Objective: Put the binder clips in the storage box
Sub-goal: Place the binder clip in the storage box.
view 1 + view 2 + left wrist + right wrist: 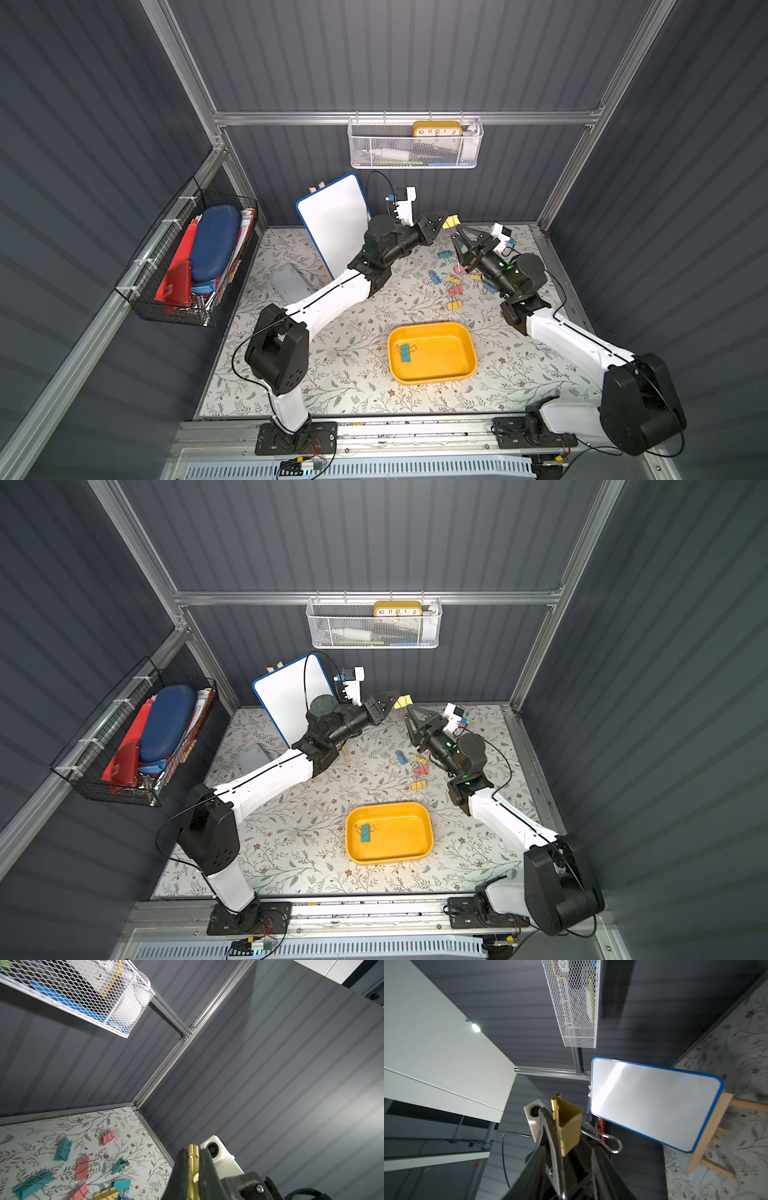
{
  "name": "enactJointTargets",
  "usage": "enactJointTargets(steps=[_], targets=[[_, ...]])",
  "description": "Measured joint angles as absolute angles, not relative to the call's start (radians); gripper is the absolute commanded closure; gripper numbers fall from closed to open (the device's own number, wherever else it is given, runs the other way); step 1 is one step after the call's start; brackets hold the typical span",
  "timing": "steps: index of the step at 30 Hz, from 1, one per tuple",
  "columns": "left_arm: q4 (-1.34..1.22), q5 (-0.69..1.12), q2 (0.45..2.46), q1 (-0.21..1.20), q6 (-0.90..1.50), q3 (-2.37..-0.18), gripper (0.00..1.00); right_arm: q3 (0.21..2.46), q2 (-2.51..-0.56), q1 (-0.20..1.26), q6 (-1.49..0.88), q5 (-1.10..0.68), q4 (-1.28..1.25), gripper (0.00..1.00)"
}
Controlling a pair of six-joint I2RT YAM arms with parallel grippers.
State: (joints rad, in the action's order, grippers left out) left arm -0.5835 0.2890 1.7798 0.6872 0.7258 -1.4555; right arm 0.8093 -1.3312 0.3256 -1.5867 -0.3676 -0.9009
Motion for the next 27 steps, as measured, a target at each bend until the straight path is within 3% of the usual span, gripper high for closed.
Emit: enactJointTargets(steps=[3, 6, 7, 12, 13, 14, 22, 27], targets=[[-0.592, 0.286, 1.780, 0.690, 0.728, -1.456, 1.00, 0.815, -1.343, 0.327, -1.605, -0.376, -0.931, 0.99], [-0.593, 0.282, 1.781, 0.690, 0.728, -1.456, 1.00, 0.815, -1.349, 0.329, -1.613, -0.376, -0.944, 1.00], [-0.593, 0.280, 1.781, 0.690, 0.728, -1.456, 0.96, 0.815, -1.349, 0.329, -1.614, -0.377, -0.944, 1.00], [-0.606, 0.281, 1.781, 0.693, 0.715, -1.449, 0.18, 0.813, -1.314, 0.330, -1.582, -0.381, -0.896, 1.00], [-0.608, 0.281, 1.776, 0.693, 0.706, -1.440, 0.05, 0.808, -1.291, 0.331, -1.567, -0.382, -0.876, 1.00], [-0.613, 0.278, 1.766, 0.694, 0.696, -1.421, 0.01, 0.801, -1.262, 0.331, -1.550, -0.384, -0.849, 1.00], [-0.522, 0.163, 1.581, 0.700, 0.555, -1.343, 0.01, 0.775, -0.937, 0.351, -1.283, -0.449, -0.390, 1.00], [-0.469, 0.024, 1.413, 0.699, 0.461, -1.308, 0.01, 0.780, -0.818, 0.501, -1.044, -0.437, 0.021, 1.00]])
